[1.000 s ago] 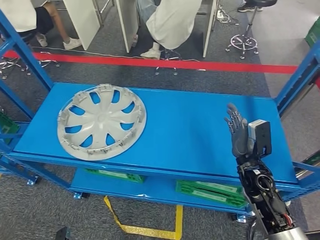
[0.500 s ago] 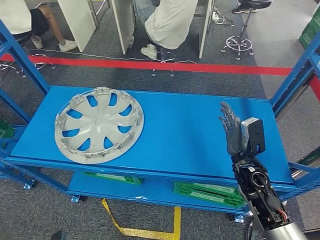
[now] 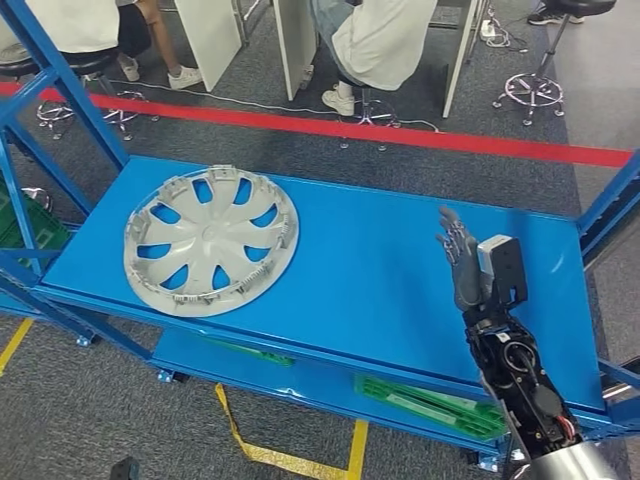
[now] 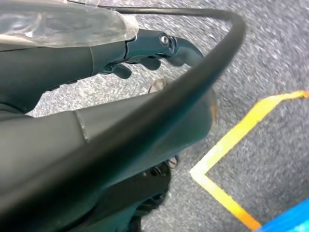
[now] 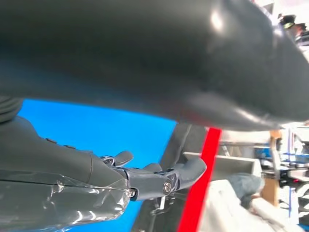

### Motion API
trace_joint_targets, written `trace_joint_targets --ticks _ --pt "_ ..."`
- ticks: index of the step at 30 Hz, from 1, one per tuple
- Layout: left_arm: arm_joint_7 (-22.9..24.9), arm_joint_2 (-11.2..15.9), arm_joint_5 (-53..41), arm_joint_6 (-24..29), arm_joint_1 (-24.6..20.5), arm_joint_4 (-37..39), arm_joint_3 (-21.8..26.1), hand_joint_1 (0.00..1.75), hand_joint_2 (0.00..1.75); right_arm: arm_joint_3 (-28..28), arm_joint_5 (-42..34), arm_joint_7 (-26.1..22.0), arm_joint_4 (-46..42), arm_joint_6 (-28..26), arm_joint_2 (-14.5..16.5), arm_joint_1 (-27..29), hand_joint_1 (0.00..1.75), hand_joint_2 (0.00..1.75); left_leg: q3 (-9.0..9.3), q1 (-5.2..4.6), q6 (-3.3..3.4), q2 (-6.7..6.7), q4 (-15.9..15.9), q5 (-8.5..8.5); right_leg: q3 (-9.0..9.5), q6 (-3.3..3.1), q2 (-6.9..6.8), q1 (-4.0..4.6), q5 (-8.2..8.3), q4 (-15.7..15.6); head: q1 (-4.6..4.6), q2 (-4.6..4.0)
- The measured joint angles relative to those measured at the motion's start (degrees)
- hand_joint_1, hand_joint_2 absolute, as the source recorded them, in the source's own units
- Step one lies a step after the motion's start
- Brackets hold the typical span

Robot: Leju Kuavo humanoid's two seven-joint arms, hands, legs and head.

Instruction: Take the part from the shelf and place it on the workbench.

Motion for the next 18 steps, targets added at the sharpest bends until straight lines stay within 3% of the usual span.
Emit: trace_joint_targets --ticks 1,2,4,5,6,8,10,12,13,15,16,18 --pt "0.00 -0.02 0.02 0.02 -0.11 0.00 0.00 0.00 0.00 0.02 0.07 0.00 0.08 0.04 0.00 -0.09 0.00 0.00 -2.25 -0.26 0.14 1.58 4.17 -1.57 0.11 -0.40 -0.74 0.34 -0.09 -0.06 -0.57 0.00" --pt "0.00 -0.02 0.03 0.04 -0.20 0.00 0.00 0.00 0.00 0.07 0.16 0.01 0.16 0.08 0.00 -0.10 0.00 0.00 -4.80 -0.48 0.32 2.26 8.60 -3.08 0.17 -0.74 -1.50 0.70 -0.21 -0.09 -1.01 0.00" --pt "0.00 -0.07 0.01 0.04 -0.16 0.00 0.00 0.00 0.00 0.19 0.27 0.07 0.37 0.09 0.00 -0.05 0.00 0.00 -8.23 -1.00 0.97 2.55 13.72 -3.85 0.41 -1.25 -2.98 1.42 -0.53 -0.09 -1.56 0.00" --pt "0.00 -0.09 -0.04 0.03 -0.09 0.00 0.00 0.00 0.00 0.25 0.34 0.08 0.44 0.09 0.00 -0.07 0.00 0.00 -8.23 -1.36 1.56 2.61 12.88 -2.58 0.60 -1.50 -3.68 1.78 -0.71 -0.10 -1.79 0.00" --pt "0.00 -0.09 -0.09 -0.01 -0.03 0.00 0.00 0.00 0.00 0.30 0.37 0.09 0.48 0.09 0.00 -0.12 0.00 0.00 -7.02 -1.85 2.36 2.92 9.81 -0.48 0.87 -1.73 -4.34 2.12 -0.92 -0.12 -2.03 0.00" --pt "0.00 0.02 -0.25 -0.13 -0.03 0.00 0.00 0.00 0.00 0.34 0.43 0.12 0.50 0.07 0.00 -0.21 0.00 0.00 -3.35 -3.17 4.17 4.88 1.68 3.11 1.34 -1.92 -5.54 2.76 -1.44 -0.19 -2.38 0.00" --pt "-0.02 0.15 -0.46 -0.25 -0.13 0.00 0.00 0.00 0.00 0.32 0.46 0.28 0.50 -0.01 -0.01 -0.16 0.00 0.00 -1.45 -4.11 5.04 6.26 -2.34 3.92 1.63 -1.69 -6.51 3.10 -1.86 -0.33 -2.33 0.00" --pt "-0.04 0.20 -0.69 -0.31 -0.11 0.00 0.00 0.00 0.00 0.31 0.57 0.55 0.39 -0.13 -0.02 -0.07 0.00 0.00 -1.11 -4.19 5.09 5.53 -3.00 3.80 2.07 -1.29 -7.40 3.21 -2.14 -0.67 -2.27 0.00" --pt "-0.04 0.19 -0.79 -0.33 -0.02 0.00 0.00 0.00 0.00 0.30 0.64 0.67 0.26 -0.19 -0.04 -0.01 0.00 0.00 -0.74 -4.03 5.09 5.04 -3.52 3.87 2.22 -1.05 -7.01 3.17 -2.48 -0.58 -2.25 0.00" --pt "-0.03 0.16 -0.98 -0.38 0.06 0.00 0.00 0.00 0.00 0.21 0.81 0.90 0.00 -0.32 -0.10 0.11 0.00 0.00 0.15 -3.46 5.20 4.13 -4.53 4.03 1.07 -0.62 -4.50 3.01 -4.46 2.42 -2.09 0.00" --pt "-0.03 0.16 -1.05 -0.42 0.01 0.00 0.00 0.00 0.00 0.16 0.90 1.07 -0.04 -0.37 -0.15 0.26 0.00 0.00 0.42 -3.31 5.26 3.57 -4.75 4.04 -0.61 -0.45 -2.95 2.82 -6.08 5.85 -1.80 0.00" --pt "-0.02 0.15 -1.09 -0.45 -0.17 0.00 0.00 0.00 0.00 0.10 1.04 1.45 -0.03 -0.38 -0.27 0.76 0.00 0.00 0.60 -3.18 5.39 2.20 -4.77 3.93 -4.76 -0.09 -1.72 2.59 -8.77 13.63 -1.14 0.00"
